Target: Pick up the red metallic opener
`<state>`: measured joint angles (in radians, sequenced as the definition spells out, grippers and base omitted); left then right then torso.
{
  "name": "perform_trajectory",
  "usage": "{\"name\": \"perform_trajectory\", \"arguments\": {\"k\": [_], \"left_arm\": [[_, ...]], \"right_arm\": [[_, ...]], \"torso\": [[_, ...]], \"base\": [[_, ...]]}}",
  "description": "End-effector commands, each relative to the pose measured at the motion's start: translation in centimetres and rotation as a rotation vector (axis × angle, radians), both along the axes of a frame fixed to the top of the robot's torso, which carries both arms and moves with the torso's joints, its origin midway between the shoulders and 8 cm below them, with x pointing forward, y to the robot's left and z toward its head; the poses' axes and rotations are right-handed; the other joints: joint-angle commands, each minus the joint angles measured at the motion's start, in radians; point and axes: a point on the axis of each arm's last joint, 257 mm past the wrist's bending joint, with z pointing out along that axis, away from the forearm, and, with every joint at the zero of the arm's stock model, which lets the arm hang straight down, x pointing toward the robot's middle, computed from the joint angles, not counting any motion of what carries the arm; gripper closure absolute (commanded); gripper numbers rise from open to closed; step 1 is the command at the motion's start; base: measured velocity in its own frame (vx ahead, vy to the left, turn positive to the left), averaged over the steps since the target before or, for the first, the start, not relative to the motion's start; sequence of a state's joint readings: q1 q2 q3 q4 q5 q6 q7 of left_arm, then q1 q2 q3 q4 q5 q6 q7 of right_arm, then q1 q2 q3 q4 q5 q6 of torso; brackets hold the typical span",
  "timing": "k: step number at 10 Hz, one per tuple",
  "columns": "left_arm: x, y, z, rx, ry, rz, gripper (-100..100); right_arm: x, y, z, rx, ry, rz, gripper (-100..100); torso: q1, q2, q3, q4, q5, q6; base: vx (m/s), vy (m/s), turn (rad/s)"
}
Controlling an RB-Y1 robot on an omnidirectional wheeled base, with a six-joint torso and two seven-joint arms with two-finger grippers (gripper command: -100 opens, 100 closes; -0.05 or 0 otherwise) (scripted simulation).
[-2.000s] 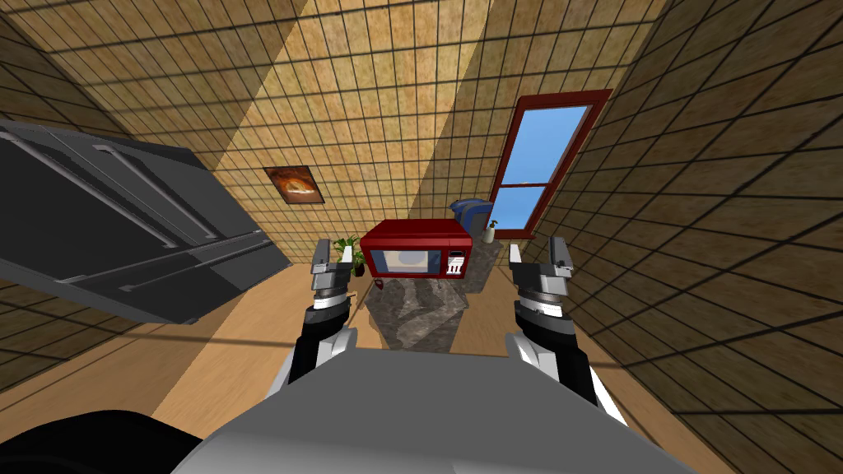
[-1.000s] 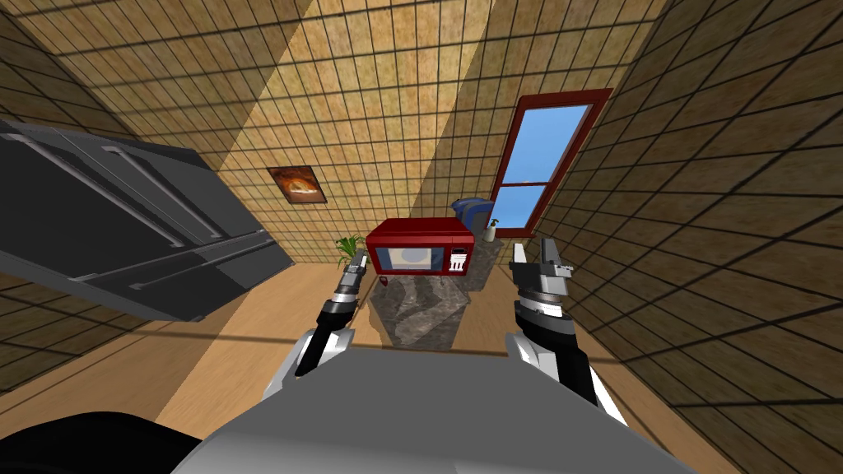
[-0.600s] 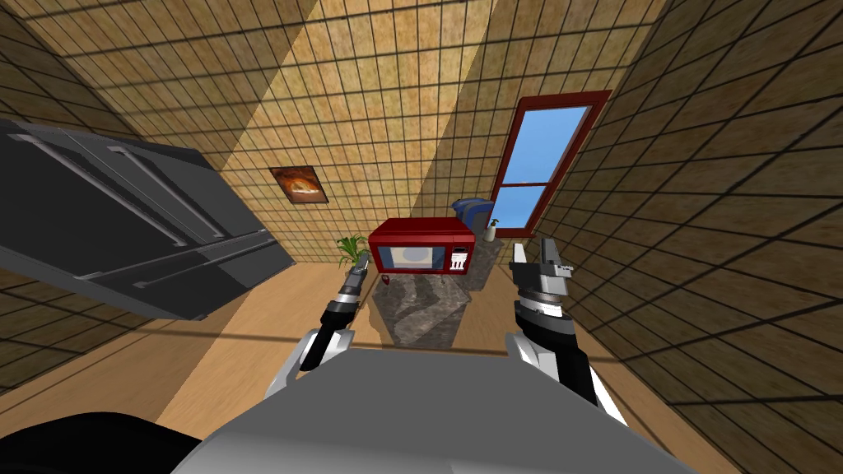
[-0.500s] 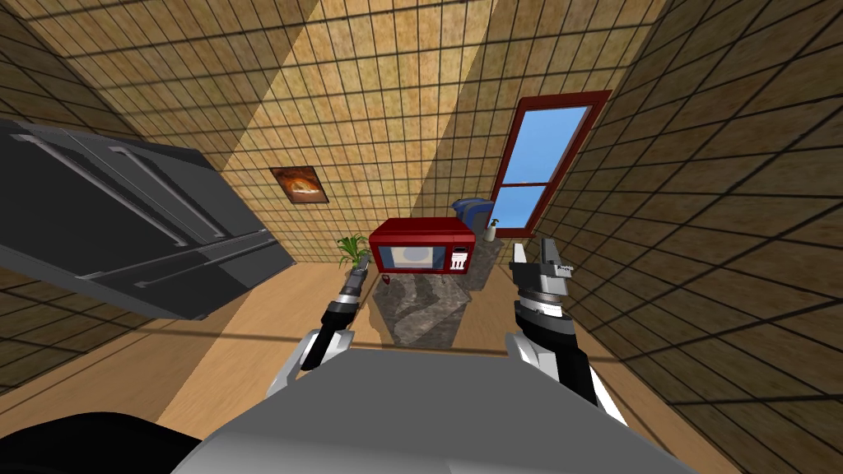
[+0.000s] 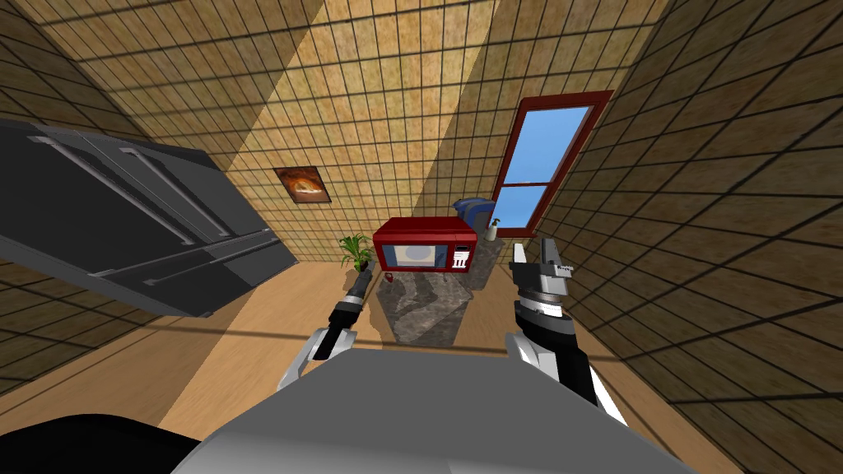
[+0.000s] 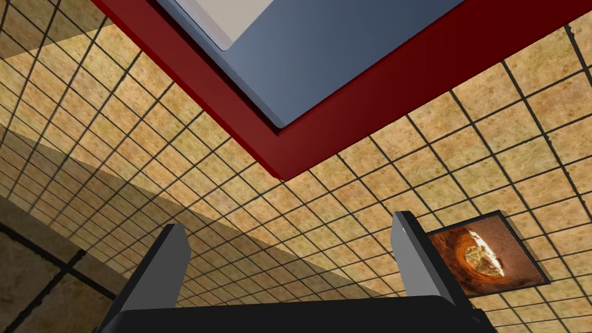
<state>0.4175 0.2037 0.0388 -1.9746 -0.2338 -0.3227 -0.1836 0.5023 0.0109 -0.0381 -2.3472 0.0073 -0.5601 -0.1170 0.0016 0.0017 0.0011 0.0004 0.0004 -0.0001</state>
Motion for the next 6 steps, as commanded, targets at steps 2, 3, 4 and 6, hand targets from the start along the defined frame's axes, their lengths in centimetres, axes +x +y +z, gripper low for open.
{"name": "perform_trajectory", "arguments": {"k": [2,3,4,6], "left_arm": [[0.7,0.8,-3.0,0.05,0.064,0.026,-100],[0.8,1.1,-4.0,0.069,0.085,0.034,-100],[1.0,1.4,-5.0,0.089,0.104,0.041,-100],[1.1,2.0,-6.9,0.128,0.138,0.052,-100]], "right_arm": [[0.0,0.0,0.0,0.0,0.0,0.0,0],[0.0,0.0,0.0,0.0,0.0,0.0,0],[0.0,0.0,0.0,0.0,0.0,0.0,0],[0.0,0.0,0.0,0.0,0.0,0.0,0]], "torso": [[-0.001,-0.001,0.0,0.0,0.0,0.0],[-0.001,-0.001,-0.001,0.0,0.0,0.0],[-0.002,-0.002,-0.001,0.0,0.0,0.0],[-0.003,-0.003,-0.002,-0.001,-0.001,0.0]], "base": [[-0.01,0.005,0.013],[0.002,-0.009,0.015],[0.01,-0.018,0.011],[0.02,-0.031,0.011]]}}
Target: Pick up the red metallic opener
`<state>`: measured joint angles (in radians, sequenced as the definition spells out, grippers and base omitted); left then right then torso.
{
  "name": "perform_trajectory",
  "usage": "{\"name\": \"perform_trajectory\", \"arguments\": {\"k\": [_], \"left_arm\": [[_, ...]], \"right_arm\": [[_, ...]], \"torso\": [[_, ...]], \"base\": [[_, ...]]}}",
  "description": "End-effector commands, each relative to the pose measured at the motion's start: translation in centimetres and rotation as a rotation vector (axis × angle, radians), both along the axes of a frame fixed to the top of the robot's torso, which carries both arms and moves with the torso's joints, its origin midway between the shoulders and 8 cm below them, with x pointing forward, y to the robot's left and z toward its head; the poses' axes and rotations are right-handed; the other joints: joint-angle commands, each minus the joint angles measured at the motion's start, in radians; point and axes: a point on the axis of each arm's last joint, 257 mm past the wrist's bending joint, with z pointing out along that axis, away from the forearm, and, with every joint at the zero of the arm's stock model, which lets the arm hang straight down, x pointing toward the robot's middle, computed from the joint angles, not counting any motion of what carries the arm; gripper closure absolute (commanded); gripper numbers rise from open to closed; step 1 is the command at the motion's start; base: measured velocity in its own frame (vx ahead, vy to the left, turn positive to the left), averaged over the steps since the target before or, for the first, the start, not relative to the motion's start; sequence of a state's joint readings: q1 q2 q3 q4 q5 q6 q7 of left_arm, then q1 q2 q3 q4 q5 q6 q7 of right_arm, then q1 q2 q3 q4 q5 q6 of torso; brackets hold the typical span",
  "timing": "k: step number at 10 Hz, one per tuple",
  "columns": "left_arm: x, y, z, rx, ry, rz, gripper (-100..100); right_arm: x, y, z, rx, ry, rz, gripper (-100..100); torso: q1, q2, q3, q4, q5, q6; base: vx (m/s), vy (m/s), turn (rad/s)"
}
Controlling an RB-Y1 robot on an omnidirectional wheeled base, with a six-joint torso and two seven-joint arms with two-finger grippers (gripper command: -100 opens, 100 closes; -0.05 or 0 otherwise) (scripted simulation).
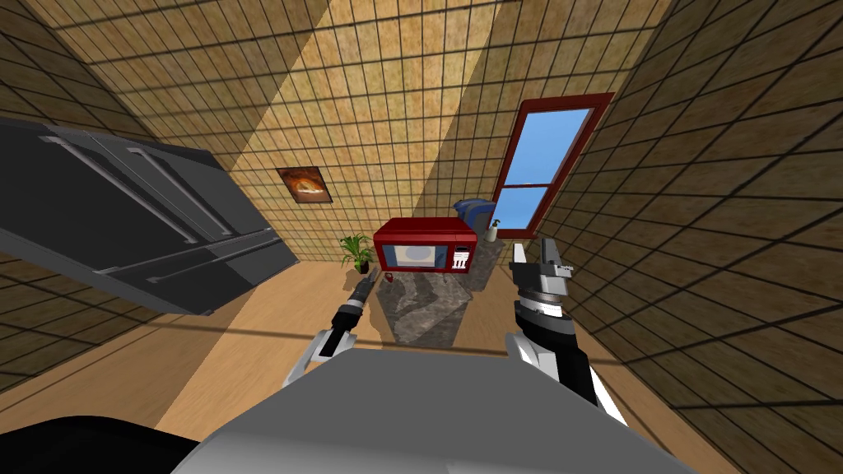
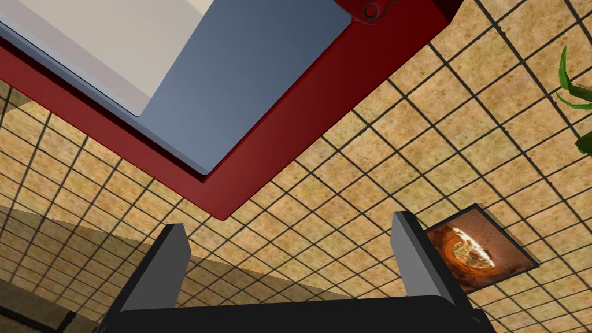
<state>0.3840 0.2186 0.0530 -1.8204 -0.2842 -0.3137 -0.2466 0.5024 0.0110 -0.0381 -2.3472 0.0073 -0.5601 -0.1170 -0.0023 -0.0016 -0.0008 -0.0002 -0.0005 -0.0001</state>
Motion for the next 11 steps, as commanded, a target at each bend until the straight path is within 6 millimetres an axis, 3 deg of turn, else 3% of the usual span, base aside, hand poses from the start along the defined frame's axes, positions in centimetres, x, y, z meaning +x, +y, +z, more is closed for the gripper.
{"name": "perform_trajectory", "arguments": {"k": [1,11], "left_arm": [[0.1,0.4,-1.5,0.033,0.025,0.008,-100],[-0.9,2.8,-9.0,0.218,0.127,0.026,-100]], "right_arm": [[0.0,0.0,0.0,0.0,0.0,0.0,0],[0.0,0.0,0.0,0.0,0.0,0.0,0]], "torso": [[0.0,0.0,0.0,0.0,0.0,0.0],[-0.002,-0.002,-0.001,-0.001,-0.001,0.0]], "base": [[0.033,-0.039,0.015],[0.05,-0.064,0.007]]}}
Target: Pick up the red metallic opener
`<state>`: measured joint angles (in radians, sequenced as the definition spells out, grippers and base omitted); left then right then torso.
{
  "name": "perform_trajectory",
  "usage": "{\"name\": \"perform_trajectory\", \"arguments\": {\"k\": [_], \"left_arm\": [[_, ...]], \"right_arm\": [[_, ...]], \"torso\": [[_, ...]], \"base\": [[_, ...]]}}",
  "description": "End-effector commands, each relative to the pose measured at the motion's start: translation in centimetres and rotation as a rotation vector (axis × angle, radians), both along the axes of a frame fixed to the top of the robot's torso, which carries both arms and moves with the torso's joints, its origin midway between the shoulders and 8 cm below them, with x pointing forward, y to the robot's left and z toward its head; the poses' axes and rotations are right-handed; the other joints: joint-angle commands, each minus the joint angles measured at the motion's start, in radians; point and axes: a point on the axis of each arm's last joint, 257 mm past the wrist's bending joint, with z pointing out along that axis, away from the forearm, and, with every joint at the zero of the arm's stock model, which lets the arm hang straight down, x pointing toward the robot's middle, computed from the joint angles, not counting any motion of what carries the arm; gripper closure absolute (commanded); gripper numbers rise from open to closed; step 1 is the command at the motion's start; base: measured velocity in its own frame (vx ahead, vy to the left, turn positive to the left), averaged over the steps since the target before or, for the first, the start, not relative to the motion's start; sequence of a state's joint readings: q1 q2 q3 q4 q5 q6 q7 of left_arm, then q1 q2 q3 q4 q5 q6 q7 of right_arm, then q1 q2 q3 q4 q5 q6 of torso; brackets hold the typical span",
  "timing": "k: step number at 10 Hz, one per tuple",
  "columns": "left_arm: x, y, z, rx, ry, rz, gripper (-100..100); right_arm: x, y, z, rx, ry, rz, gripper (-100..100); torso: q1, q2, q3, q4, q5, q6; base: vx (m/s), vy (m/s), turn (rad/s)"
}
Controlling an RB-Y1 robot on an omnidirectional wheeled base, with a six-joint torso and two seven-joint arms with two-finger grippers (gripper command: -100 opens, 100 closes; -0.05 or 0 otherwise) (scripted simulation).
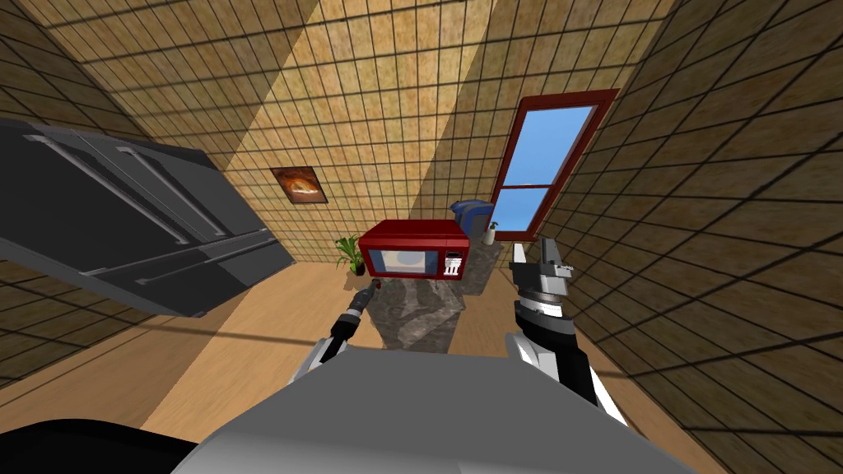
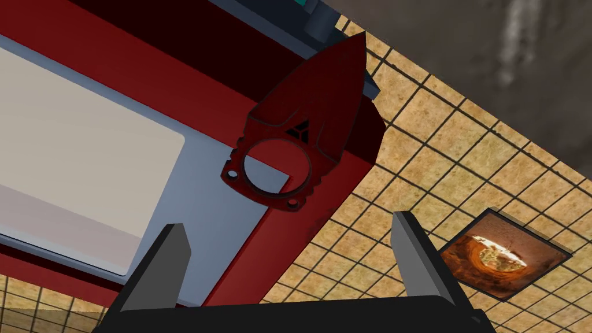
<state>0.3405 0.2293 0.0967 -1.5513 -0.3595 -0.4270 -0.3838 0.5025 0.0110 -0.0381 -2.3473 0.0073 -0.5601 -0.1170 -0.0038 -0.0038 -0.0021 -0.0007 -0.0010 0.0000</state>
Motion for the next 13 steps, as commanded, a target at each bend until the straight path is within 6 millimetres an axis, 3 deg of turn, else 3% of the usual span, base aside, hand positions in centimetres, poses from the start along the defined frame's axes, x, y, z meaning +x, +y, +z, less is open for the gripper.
{"name": "perform_trajectory", "arguments": {"k": [1,5,6,7,8,9,10,11,13], "left_arm": [[-0.4,0.2,-1.0,0.025,0.012,-0.001,-100],[-0.8,0.5,-2.3,0.052,0.029,0.001,-100],[-0.8,0.5,-2.3,0.054,0.028,0.0,0],[0.3,2.8,-1.9,0.073,0.018,0.027,-100],[0.1,2.9,-2.4,0.071,0.029,0.03,-100],[1.4,5.0,-1.1,0.091,0.001,0.055,-100],[0.9,5.4,-2.7,0.084,0.034,0.064,-100],[2.1,7.5,-1.3,0.101,0.006,0.092,-100],[1.6,8.0,-3.0,0.093,0.042,0.102,-100]], "right_arm": [[0.0,0.0,0.0,0.0,0.0,0.0,0],[0.0,0.0,0.0,0.0,0.0,0.0,0],[0.0,0.0,0.0,0.0,0.0,0.0,0],[0.0,0.0,0.0,0.0,0.0,0.0,0],[0.0,0.0,0.0,0.0,0.0,0.0,0],[0.0,0.0,0.0,0.0,0.0,0.0,0],[0.0,0.0,0.0,0.0,0.0,0.0,0],[0.0,0.0,0.0,0.0,0.0,0.0,0],[0.0,0.0,0.0,0.0,0.0,0.0,0]], "torso": [[0.0,0.0,0.0,0.0,0.0,0.0],[0.001,0.001,0.0,0.0,0.0,0.0],[0.003,0.003,0.002,0.001,0.0,0.0],[0.004,0.003,0.002,0.001,0.001,0.0],[0.004,0.006,0.004,0.001,0.001,0.001],[0.004,0.008,0.005,0.002,0.001,0.0],[0.002,0.011,0.006,0.002,0.0,0.001],[0.003,0.011,0.006,0.002,0.001,0.0],[0.003,0.011,0.006,0.002,0.001,0.0]], "base": [[0.047,-0.055,0.003],[0.032,-0.039,0.006],[0.0,0.0,0.0],[-0.062,-0.002,-0.28],[-0.085,-0.004,-0.152],[-0.127,-0.029,-0.259],[-0.109,-0.021,-0.141],[-0.124,-0.036,-0.266],[-0.075,-0.006,-0.042]]}}
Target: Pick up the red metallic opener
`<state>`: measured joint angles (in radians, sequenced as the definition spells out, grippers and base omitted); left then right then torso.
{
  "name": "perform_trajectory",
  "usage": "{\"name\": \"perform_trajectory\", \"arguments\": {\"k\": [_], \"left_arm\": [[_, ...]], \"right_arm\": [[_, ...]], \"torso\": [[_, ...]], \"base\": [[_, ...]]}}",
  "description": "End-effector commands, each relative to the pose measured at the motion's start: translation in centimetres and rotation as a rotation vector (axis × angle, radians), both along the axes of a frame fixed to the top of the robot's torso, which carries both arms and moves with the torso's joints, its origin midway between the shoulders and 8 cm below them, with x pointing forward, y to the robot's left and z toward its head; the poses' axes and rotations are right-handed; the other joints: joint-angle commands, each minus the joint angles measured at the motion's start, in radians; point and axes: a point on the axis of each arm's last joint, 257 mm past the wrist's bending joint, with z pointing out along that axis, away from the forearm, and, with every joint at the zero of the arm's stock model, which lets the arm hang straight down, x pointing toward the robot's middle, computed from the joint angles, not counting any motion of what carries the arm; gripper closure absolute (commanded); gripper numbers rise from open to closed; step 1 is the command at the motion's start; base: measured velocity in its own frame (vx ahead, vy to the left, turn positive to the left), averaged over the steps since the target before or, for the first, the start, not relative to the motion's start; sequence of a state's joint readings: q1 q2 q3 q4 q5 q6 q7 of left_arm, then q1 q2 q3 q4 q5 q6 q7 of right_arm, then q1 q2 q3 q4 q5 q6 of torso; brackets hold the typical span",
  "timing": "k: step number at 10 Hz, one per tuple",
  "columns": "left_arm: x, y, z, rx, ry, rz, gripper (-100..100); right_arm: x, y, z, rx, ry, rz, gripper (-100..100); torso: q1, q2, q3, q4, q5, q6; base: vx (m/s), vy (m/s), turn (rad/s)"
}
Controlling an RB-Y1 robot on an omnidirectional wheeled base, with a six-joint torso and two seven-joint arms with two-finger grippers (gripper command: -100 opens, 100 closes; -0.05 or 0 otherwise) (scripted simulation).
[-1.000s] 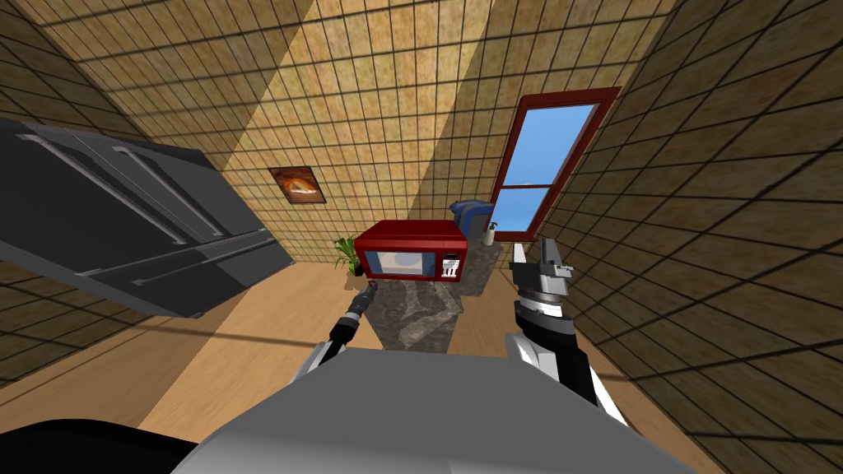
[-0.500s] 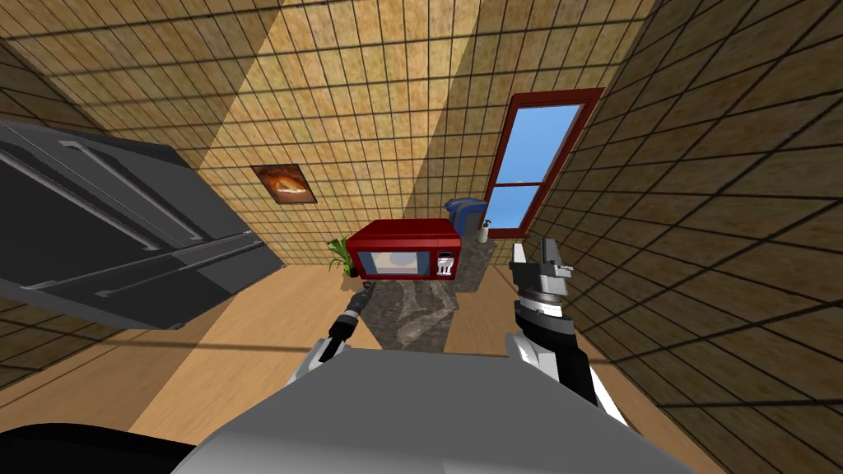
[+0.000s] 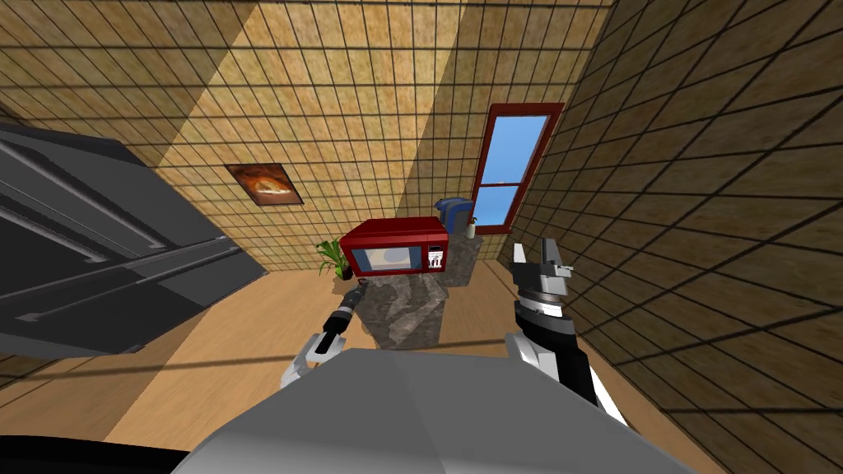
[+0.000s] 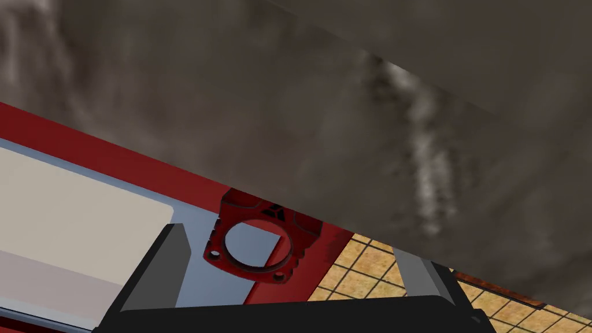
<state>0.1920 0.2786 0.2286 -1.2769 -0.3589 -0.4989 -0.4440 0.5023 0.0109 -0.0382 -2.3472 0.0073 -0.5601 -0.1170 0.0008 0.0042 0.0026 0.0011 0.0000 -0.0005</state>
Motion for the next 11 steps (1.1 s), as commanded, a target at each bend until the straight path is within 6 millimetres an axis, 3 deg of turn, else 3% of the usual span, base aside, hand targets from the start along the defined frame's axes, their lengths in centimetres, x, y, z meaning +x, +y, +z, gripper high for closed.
{"name": "perform_trajectory", "arguments": {"k": [1,2,3,4,5,6,7,8,9,11], "left_arm": [[0.8,2.4,0.8,0.012,-0.015,0.033,-100],[0.3,2.8,-0.7,0.004,0.016,0.043,-100],[1.4,4.9,0.8,0.015,-0.014,0.073,-100],[0.9,5.2,-0.6,0.006,0.016,0.083,-100],[1.9,7.3,1.0,0.014,-0.016,0.113,-100],[1.4,7.6,-0.5,0.005,0.013,0.124,-100],[2.3,9.6,1.3,0.01,-0.02,0.155,-100],[1.8,9.9,-0.2,0.0,0.01,0.165,-100],[2.7,11.9,1.6,0.002,-0.027,0.196,-100],[3.6,15.7,2.6,-0.025,-0.046,0.271,-100]], "right_arm": [[0.0,0.0,0.0,0.0,0.0,0.0,0],[0.0,0.0,0.0,0.0,0.0,0.0,0],[0.0,0.0,0.0,0.0,0.0,0.0,0],[0.0,0.0,0.0,0.0,0.0,0.0,0],[0.0,0.0,0.0,0.0,0.0,0.0,0],[0.0,0.0,0.0,0.0,0.0,0.0,0],[0.0,0.0,0.0,0.0,0.0,0.0,0],[0.0,0.0,0.0,0.0,0.0,0.0,0],[0.0,0.0,0.0,0.0,0.0,0.0,0],[0.0,0.0,0.0,0.0,0.0,0.0,0]], "torso": [[0.0,0.0,0.0,0.0,0.0,0.0],[-0.001,0.0,0.0,0.0,0.0,0.001],[-0.001,0.001,0.0,0.0,0.0,0.001],[-0.001,0.002,0.001,0.001,0.0,0.001],[0.0,0.002,0.001,0.0,0.0,0.0],[-0.002,0.003,0.002,0.001,0.0,0.001],[-0.001,0.002,0.001,0.001,0.0,0.0],[-0.001,0.003,0.001,0.001,-0.001,0.001],[-0.001,0.002,0.001,0.0,0.0,0.0],[-0.002,0.004,0.002,0.001,-0.001,0.001]], "base": [[-0.069,-0.023,-0.182],[-0.076,-0.014,-0.171],[-0.101,-0.015,-0.294],[-0.094,-0.011,-0.154],[-0.12,-0.037,-0.306],[-0.101,-0.028,-0.117],[-0.108,-0.035,-0.257],[-0.085,-0.025,-0.112],[-0.083,-0.036,-0.215],[-0.168,-0.056,-0.394]]}}
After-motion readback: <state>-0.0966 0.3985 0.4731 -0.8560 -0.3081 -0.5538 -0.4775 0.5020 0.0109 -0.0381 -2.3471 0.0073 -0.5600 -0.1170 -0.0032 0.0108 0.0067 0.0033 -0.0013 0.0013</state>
